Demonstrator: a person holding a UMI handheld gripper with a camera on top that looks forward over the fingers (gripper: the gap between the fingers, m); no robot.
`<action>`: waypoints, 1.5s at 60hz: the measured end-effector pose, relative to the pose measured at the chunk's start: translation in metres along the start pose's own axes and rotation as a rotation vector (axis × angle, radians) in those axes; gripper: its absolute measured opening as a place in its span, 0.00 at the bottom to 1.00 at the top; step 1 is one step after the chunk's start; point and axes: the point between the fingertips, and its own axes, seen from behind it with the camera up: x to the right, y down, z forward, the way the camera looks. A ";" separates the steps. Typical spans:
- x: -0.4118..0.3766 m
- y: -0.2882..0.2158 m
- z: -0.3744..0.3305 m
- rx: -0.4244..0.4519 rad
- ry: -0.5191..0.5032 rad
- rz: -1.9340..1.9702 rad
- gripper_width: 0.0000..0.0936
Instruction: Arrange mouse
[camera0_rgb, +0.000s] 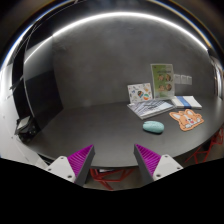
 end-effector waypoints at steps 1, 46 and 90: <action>0.004 0.000 0.001 0.000 0.008 -0.004 0.88; 0.228 -0.010 0.206 -0.153 0.043 -0.148 0.87; 0.261 -0.169 0.091 0.113 0.230 -0.153 0.44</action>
